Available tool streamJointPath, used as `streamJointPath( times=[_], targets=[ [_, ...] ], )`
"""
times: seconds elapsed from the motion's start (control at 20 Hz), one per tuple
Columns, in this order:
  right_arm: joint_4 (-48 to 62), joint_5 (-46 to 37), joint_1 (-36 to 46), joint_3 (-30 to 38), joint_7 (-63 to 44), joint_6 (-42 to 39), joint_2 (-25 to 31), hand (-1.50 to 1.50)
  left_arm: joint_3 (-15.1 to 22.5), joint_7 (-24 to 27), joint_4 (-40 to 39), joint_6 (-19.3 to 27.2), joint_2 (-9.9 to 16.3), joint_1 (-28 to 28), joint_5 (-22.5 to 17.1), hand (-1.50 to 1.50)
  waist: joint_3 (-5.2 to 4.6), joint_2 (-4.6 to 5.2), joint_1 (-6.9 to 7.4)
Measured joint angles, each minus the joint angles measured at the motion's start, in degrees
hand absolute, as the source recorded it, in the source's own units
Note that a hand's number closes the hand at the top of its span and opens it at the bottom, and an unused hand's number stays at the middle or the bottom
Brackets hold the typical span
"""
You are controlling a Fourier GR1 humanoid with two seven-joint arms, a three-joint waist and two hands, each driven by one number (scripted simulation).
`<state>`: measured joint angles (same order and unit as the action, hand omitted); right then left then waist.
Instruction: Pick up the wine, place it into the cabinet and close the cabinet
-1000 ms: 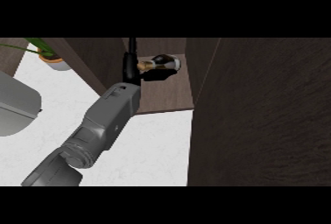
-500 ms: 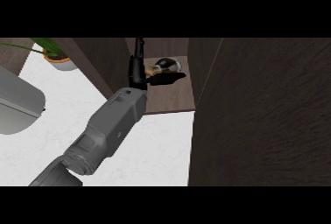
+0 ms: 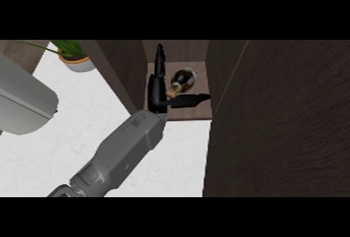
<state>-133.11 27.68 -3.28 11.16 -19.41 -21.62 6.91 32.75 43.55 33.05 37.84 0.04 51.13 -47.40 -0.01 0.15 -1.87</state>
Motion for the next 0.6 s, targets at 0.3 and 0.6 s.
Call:
streamJointPath(
  times=[0.3, 0.6],
  targets=[
    [-0.8, -0.3, -0.3, 1.7, -1.1, 1.4, 1.0, -1.5, 5.3, -1.0, 14.8, 4.3, 0.0, -10.0, 0.7, -1.5, 0.01, -0.38, 1.41],
    [-0.4, -0.7, -1.9, 2.8, 0.6, 1.0, 0.5, -1.5, 10.1, -3.4, 30.2, 6.3, 2.0, -20.7, 4.6, -1.5, 0.03, -0.44, 1.96]
  ],
)
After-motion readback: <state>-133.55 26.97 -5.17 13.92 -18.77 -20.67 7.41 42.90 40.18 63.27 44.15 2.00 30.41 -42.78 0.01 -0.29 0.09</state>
